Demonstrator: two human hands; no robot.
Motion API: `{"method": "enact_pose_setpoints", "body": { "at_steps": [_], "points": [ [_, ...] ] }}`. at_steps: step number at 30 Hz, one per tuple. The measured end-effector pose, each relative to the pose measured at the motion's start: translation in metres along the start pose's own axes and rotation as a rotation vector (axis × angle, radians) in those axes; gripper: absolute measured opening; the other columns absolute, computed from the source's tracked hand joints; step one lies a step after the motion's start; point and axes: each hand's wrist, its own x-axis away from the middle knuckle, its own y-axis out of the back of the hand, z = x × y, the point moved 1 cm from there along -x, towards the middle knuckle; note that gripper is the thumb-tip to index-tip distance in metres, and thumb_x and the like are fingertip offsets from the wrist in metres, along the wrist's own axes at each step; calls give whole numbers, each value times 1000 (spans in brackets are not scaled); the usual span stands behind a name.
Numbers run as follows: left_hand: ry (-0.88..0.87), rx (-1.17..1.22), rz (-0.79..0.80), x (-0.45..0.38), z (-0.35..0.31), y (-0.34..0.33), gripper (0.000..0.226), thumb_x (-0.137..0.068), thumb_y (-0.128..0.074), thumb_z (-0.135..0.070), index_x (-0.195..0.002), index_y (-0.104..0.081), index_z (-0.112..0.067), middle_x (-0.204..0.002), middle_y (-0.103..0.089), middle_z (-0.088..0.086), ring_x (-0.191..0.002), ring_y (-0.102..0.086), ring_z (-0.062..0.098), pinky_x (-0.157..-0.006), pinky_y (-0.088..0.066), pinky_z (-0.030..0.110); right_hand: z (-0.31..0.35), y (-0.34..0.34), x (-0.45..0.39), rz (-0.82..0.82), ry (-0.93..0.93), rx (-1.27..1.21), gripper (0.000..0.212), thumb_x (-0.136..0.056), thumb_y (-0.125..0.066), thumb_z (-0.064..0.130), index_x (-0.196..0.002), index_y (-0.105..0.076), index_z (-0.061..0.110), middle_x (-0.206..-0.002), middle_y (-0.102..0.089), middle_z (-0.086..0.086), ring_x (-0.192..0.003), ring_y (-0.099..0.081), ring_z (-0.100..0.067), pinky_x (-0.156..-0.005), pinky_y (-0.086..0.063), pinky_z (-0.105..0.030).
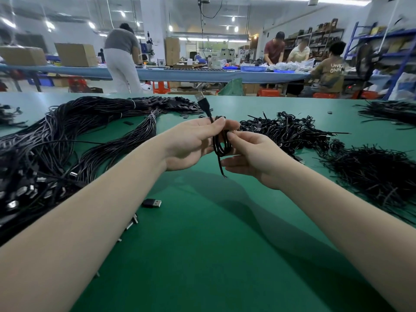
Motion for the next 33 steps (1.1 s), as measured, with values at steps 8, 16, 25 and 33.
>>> {"method": "enact_pose_setpoints", "body": {
  "at_steps": [8,16,25,33],
  "points": [
    [-88,19,-86,-3,5,-4,22,-98,-47,-22,-100,-68,-18,-90,-66,-4,-82,-64,7,-67,-52,16,2,-11,9,180,24,188,32,-92,-59,38,-117,-54,17,-83,-71,2,-76,-69,-16,-81,-56,-36],
    [-120,-38,-243,-8,19,-16,20,-98,-53,-24,-90,-71,-24,-89,-64,-2,-84,-60,9,-81,-53,20,-8,-24,5,-64,323,779,22,-102,-32,30,-103,-48,15,-74,-48,4,-59,-45,-12,-53,-38,-33],
    [119,-444,-440,0,58,-75,54,-98,-43,-33,-148,-27,-23,-148,-29,7,-133,-36,23,-103,-30,28,-36,11,-2,-106,29,1076,12,-96,-43,20,-87,-41,13,-75,-45,4,-81,-51,-25,-75,-42,-38],
    [-287,-1286,-320,37,71,-29,61,-94,-53,-27,-149,-25,-24,-139,-33,7,-117,-48,29,-98,-43,43,-41,21,5,-97,146,1202,24,-103,-30,32,-92,-38,13,-84,-57,-12,-78,-55,-35,-65,-38,-39]
  ]
}}
